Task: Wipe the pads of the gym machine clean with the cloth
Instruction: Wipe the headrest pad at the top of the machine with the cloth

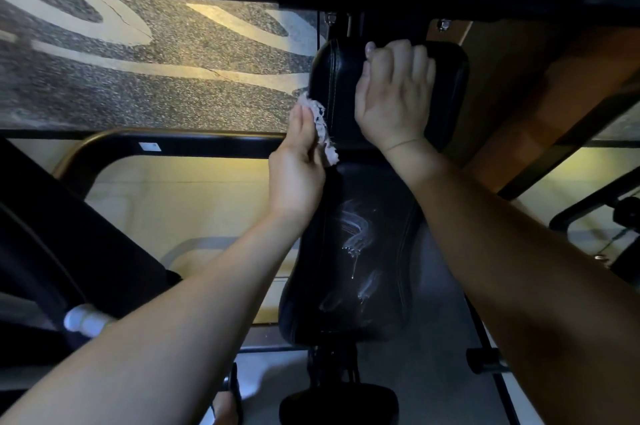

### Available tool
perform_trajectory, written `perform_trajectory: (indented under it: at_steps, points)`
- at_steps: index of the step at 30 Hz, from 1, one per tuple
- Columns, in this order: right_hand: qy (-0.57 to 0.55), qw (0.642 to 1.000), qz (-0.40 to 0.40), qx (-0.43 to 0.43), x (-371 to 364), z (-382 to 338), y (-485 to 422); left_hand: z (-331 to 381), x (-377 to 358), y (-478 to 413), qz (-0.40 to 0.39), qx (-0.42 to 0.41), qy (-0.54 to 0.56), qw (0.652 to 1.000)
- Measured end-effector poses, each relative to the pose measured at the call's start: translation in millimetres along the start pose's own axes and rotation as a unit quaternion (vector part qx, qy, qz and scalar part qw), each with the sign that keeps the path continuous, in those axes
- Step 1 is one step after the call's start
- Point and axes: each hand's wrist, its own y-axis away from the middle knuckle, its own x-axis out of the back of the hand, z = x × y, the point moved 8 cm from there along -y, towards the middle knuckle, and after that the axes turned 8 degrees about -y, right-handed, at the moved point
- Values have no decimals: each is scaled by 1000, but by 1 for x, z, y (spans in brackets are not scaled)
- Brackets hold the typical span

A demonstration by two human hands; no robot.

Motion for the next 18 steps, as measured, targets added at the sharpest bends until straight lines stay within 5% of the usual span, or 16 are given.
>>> perform_trajectory:
  at_steps: [11, 18]
  points:
    - [-23, 1000, -15, 6, -2, 2, 3, 61, 28, -66, 17, -152, -39, 987]
    - [-43, 997, -60, -14, -4, 4, 4, 61, 45, -79, -49, -123, -14, 991]
